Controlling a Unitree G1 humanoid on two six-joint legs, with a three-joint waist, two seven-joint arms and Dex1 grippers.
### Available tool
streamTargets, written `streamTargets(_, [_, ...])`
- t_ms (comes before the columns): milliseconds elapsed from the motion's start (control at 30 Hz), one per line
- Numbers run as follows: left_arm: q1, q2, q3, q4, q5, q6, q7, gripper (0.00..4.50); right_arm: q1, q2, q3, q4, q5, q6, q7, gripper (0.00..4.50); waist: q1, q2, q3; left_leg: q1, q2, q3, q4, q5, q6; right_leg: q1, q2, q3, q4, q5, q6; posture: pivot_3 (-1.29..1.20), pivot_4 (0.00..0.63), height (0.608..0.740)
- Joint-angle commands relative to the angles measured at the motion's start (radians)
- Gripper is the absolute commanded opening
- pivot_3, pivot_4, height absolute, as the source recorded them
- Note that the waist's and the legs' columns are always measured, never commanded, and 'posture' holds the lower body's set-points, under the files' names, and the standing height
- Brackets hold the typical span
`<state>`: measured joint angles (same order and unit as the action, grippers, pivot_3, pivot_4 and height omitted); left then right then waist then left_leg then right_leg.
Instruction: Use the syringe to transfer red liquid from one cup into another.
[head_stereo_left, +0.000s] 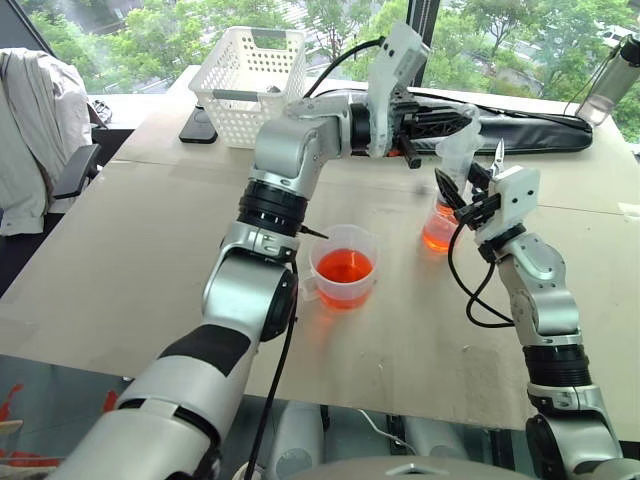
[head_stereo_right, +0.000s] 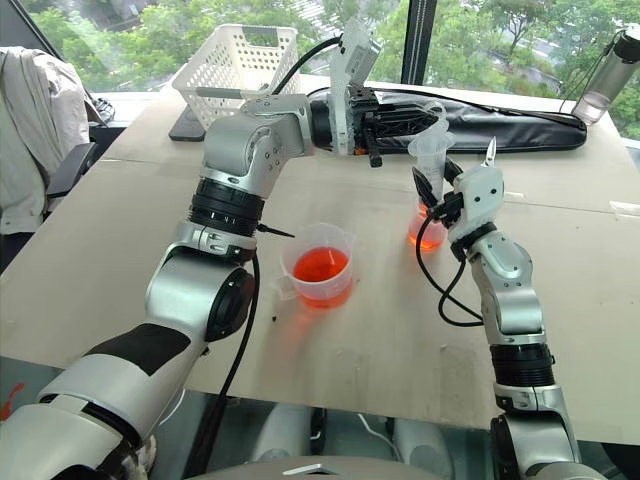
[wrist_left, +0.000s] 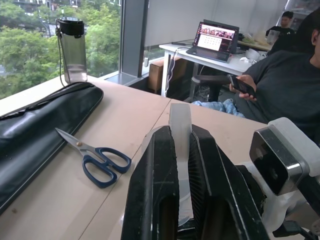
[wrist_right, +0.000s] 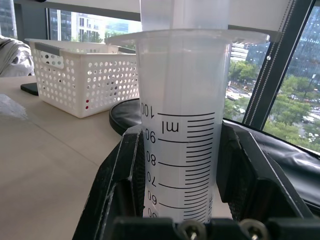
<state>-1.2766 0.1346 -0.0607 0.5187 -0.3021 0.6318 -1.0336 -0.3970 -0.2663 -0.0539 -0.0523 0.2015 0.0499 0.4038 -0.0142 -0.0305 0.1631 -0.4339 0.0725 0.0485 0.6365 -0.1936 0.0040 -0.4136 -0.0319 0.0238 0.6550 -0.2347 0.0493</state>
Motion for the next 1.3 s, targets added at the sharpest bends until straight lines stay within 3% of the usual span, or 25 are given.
streamTargets(33, [0.026,-0.042,-0.089,-0.02,-0.004,0.046,-0.052,0.0,-0.042,-0.001,-0.019,-0.092,0.015,-0.009,-0.018,1.48,0.0,0.0,0.0,0.0,0.0,0.0,0.0,0.0,0.0,0.0,0.0,0.0,0.0,0.0,0.0,0.0,0.15,0.724])
streamTargets(1300, [0.05,-0.059,-0.089,-0.046,-0.011,0.068,-0.072,0.0,-0.028,-0.047,-0.045,-0.267,0.041,0.128,-0.02,1.48,0.0,0.0,0.0,0.0,0.0,0.0,0.001,0.0,0.0,0.0,0.0,0.0,0.001,0.0,0.0,0.0,0.15,0.724])
